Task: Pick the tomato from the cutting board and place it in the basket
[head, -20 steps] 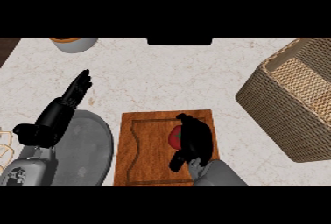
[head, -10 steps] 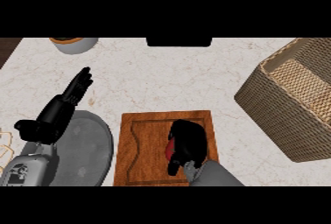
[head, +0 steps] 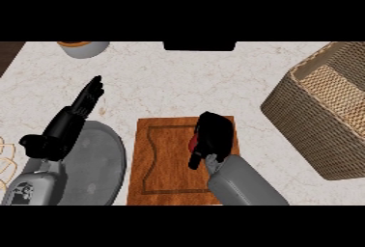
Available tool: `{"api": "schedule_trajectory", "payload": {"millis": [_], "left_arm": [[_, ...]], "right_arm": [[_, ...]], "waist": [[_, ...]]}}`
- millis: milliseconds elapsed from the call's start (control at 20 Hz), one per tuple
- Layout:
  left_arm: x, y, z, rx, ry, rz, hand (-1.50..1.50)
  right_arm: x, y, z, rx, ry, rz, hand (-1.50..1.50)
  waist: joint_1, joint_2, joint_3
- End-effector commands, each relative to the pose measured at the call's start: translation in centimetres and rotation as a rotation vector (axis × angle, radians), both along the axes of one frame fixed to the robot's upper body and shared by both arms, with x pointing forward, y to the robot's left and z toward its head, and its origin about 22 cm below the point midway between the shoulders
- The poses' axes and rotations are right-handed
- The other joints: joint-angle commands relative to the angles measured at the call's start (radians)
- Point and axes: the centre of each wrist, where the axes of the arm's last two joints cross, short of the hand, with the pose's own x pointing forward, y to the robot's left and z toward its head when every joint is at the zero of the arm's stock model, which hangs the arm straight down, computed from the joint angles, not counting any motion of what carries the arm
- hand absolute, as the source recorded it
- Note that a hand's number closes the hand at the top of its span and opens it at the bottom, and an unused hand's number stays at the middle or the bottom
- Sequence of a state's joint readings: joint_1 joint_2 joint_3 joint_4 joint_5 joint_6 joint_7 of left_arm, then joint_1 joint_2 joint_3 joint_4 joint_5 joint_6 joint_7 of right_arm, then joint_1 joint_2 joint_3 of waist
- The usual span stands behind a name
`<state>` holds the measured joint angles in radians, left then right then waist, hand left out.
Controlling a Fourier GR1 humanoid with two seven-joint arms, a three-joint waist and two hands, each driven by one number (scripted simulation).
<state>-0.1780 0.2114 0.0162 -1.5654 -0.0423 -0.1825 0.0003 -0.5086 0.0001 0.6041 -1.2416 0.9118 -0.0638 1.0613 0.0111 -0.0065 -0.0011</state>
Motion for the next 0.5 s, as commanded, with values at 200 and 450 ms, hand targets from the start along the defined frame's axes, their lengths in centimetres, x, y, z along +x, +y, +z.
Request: {"api": "schedule_trajectory", "payload": {"millis": [200,450], "left_arm": [[0.2,-1.8,0.4,-0.012,-0.004,-0.003,0.0],[0.4,-0.5,0.7,0.009,0.005,-0.006,0.0]], "right_arm": [[4.2,-1.1,2.4,0.157,-0.16,-0.315,1.5],[4.2,0.5,8.5,0.37,-0.473,-0.287,1.5]], "waist": [[0.008,0.01,0.002],[0.011,0.002,0.002]]}}
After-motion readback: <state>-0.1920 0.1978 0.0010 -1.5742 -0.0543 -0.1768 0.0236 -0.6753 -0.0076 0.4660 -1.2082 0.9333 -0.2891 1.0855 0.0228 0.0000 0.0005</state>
